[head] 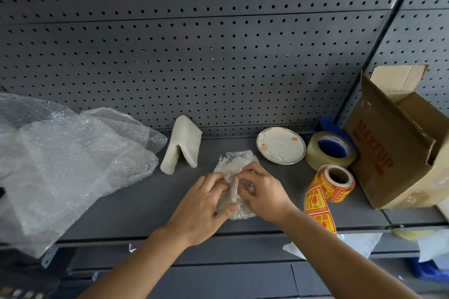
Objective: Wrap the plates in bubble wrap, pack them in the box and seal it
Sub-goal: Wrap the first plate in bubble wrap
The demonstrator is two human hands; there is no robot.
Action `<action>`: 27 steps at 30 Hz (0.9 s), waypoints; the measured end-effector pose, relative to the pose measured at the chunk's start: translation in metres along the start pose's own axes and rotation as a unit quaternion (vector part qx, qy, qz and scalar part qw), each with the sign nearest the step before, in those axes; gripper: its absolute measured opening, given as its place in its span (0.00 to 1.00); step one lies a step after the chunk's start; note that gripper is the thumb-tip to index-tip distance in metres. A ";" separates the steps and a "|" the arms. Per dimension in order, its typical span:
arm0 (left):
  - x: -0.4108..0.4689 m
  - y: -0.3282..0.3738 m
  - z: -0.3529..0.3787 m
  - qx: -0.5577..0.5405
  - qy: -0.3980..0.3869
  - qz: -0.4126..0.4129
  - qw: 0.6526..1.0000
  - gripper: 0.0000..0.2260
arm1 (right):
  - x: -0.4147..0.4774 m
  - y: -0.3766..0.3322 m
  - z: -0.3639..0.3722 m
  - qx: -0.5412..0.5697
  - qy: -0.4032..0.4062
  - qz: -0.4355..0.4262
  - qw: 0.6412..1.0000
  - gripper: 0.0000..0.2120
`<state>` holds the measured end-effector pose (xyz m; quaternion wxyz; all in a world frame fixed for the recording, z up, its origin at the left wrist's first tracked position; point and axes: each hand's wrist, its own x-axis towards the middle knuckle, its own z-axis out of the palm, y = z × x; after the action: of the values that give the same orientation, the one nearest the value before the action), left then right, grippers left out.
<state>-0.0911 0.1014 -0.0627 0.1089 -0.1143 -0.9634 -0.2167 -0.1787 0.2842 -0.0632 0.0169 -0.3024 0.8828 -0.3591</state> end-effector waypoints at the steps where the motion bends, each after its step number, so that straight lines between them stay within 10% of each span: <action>1: 0.000 0.000 0.002 0.003 -0.015 -0.018 1.000 0.31 | 0.001 -0.001 0.002 -0.003 0.009 0.002 1.000 0.11; 11: 0.009 0.003 0.024 -0.084 0.091 -0.101 0.987 0.14 | -0.004 0.001 -0.002 0.120 0.011 0.002 0.993 0.14; 14: 0.012 -0.001 0.026 -0.101 0.085 -0.123 0.984 0.12 | -0.006 0.003 -0.016 0.083 0.061 -0.045 0.994 0.26; 19: 0.013 -0.002 0.025 -0.107 0.099 -0.125 0.981 0.08 | 0.009 0.004 -0.033 0.108 -0.095 0.068 0.987 0.49; 27: 0.018 0.000 0.020 -0.265 0.118 -0.170 0.942 0.29 | 0.011 0.010 -0.008 0.103 -0.017 0.064 0.992 0.25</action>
<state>-0.1112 0.1134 -0.0757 0.1490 0.0529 -0.8563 -0.4917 -0.1947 0.2885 -0.0615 0.0859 -0.2484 0.8581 -0.4412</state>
